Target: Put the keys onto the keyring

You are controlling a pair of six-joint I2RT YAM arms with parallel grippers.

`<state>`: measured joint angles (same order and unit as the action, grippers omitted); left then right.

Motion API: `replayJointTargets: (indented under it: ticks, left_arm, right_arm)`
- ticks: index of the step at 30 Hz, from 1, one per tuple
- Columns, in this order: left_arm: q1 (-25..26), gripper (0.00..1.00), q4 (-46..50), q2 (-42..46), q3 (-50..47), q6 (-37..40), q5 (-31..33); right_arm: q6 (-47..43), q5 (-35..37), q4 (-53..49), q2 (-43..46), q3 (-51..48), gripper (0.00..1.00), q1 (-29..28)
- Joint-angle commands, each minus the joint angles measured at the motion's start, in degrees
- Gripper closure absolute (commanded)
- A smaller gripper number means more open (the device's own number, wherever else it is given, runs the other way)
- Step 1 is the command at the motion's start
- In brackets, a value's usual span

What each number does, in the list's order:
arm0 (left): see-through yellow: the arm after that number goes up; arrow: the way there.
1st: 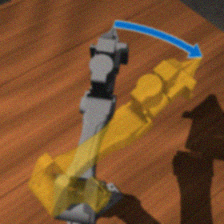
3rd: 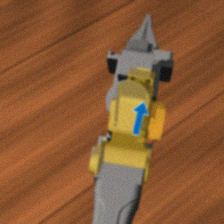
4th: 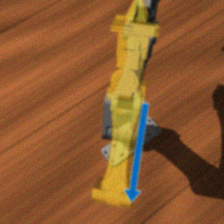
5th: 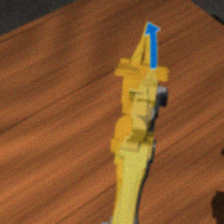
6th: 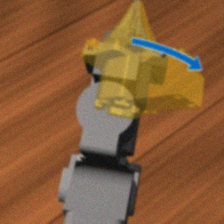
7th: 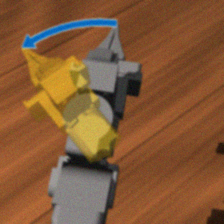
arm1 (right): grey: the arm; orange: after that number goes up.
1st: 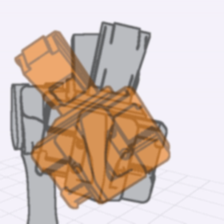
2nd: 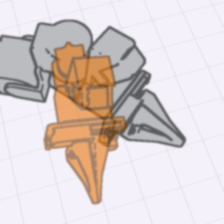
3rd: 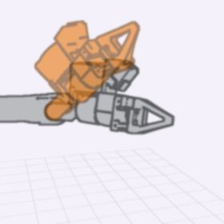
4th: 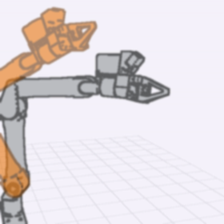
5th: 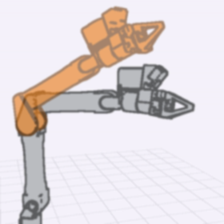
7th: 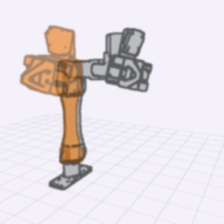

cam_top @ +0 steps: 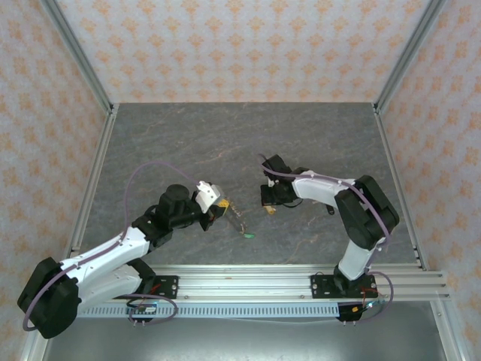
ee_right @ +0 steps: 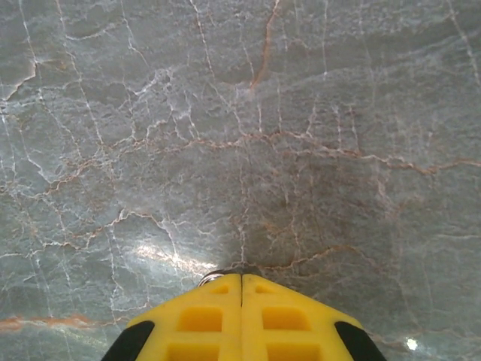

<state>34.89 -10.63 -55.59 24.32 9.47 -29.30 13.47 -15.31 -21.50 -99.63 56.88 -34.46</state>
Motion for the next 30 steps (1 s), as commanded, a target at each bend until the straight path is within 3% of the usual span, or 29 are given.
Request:
replayJointTargets:
  ticks: [1,16,30]
  left_arm:
    - [0.53,1.0,-1.06,1.11,0.12,0.63,0.89]
    - [0.5,1.0,-1.07,1.12,-0.19,0.72,0.71]
    - [0.52,1.0,-1.07,0.67,0.29,0.72,0.75]
  right_arm:
    - [-0.04,-0.11,-1.97,-0.84,0.95,0.96,0.02]
    - [1.82,-2.05,-1.47,0.39,0.71,0.79,0.09]
    - [3.4,-3.1,-0.08,2.5,0.44,0.73,0.09]
